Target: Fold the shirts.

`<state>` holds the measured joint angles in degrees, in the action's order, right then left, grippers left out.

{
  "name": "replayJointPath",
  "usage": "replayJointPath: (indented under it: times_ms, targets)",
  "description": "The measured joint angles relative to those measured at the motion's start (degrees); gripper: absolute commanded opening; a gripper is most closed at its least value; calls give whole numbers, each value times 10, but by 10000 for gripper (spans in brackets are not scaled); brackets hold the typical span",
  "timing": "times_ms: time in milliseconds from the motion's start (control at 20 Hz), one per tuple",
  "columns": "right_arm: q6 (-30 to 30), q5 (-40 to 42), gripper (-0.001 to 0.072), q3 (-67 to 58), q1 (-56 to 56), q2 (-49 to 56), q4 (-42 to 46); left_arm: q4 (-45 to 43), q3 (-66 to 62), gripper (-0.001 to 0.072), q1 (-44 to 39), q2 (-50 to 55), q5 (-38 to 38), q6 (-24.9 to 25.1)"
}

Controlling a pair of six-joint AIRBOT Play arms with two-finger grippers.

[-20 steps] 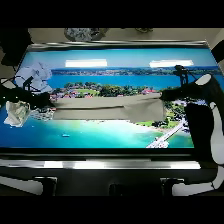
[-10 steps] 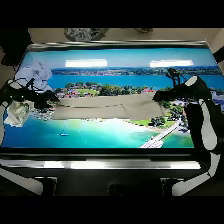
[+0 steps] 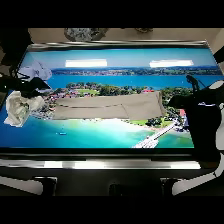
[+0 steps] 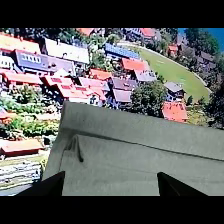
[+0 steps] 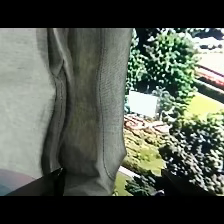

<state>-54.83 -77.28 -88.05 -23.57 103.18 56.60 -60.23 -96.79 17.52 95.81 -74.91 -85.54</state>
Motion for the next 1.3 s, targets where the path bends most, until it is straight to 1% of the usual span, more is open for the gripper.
replayJointPath:
  times_ms: [200, 400, 600, 700, 750, 800, 850, 900, 950, 1000, 1050, 1150, 1250, 1300]
  targets:
    - [2, -2, 701, 5, -11, 47, -89, 1, -3, 708, -23, -31, -8, 8]
    - [2, -17, 700, 5, -15, 88, -148, 1, -3, 708, -46, -43, -12, 13]
    - [33, -35, 699, 5, -15, 114, -195, 1, -3, 709, -64, -46, -17, 15]
    - [45, -40, 687, 6, -15, 120, -211, 0, -3, 708, -68, -47, -19, 15]
    - [49, -42, 636, 6, -15, 122, -217, 0, -3, 708, -70, -47, -19, 15]
    - [52, -42, 546, 7, -14, 123, -219, 0, -3, 708, -72, -47, -20, 15]
    - [54, -42, 414, 7, -14, 124, -218, 0, -3, 706, -75, -47, -21, 15]
    - [55, -40, 232, 7, -14, 125, -213, 1, -3, 703, -78, -47, -21, 15]
    - [56, -43, 112, 7, -14, 126, -208, 1, -3, 604, -82, -47, -20, 15]
    - [56, -47, 61, 7, -14, 125, -217, 0, -3, 430, -88, -46, -20, 15]
    - [56, -51, 42, 6, -13, 121, -223, 0, -3, 303, -97, -45, -20, 15]
    - [56, -56, 41, 6, -4, 106, -225, 1, 2, 121, -124, -38, -17, 16]
    - [56, -57, 40, 6, 13, 76, -228, 1, 9, 38, -161, -28, -9, 22]
    - [56, -56, 40, 6, 24, 57, -224, 1, 12, 38, -182, -20, -4, 25]
